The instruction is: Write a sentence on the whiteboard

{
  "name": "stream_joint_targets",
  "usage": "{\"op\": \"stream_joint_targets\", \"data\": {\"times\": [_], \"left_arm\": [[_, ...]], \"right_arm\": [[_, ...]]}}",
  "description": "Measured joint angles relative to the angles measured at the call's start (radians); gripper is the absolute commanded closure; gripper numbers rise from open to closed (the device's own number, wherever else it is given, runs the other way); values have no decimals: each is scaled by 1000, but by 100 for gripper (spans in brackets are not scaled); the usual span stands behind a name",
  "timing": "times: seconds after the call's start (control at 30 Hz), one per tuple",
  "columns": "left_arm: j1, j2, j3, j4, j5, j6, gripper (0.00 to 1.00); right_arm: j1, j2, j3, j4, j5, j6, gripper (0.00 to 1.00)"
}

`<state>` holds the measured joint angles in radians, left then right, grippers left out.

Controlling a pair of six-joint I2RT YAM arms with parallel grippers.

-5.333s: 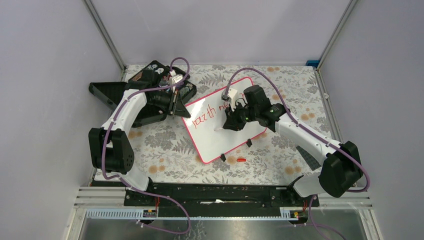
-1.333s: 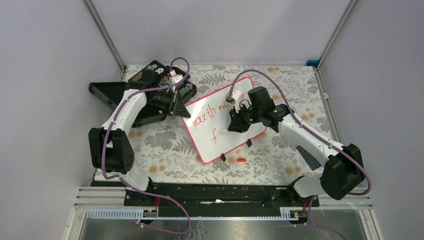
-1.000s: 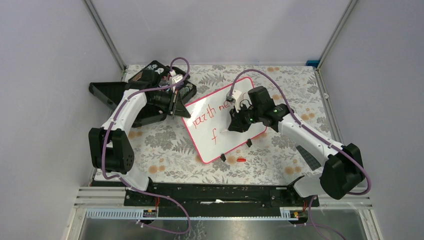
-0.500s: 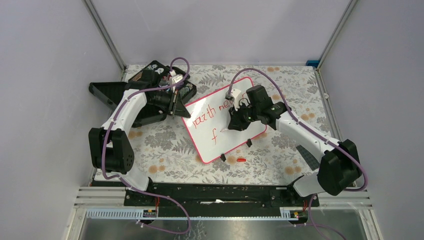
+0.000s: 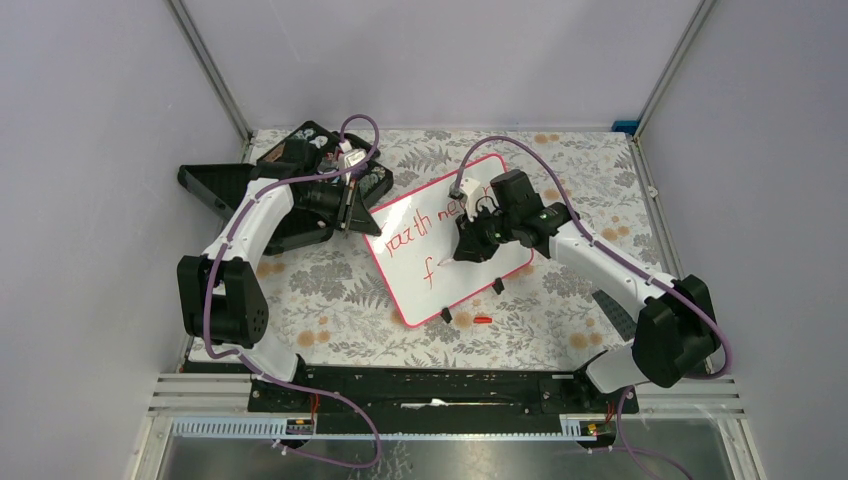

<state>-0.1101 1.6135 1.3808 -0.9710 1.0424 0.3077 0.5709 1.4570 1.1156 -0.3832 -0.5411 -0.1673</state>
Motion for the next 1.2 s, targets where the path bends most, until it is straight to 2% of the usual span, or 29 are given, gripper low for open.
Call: {"op": "stream_joint_targets", "data": {"times": [0.73,1.2], "left_arm": [[0,0,0,0,0,0,100],[0,0,0,0,0,0,100]], "right_arm": [[11,-3,-32,1,-6,-12,100],[-26,-11,-11,-27,2,-29,100]]}}
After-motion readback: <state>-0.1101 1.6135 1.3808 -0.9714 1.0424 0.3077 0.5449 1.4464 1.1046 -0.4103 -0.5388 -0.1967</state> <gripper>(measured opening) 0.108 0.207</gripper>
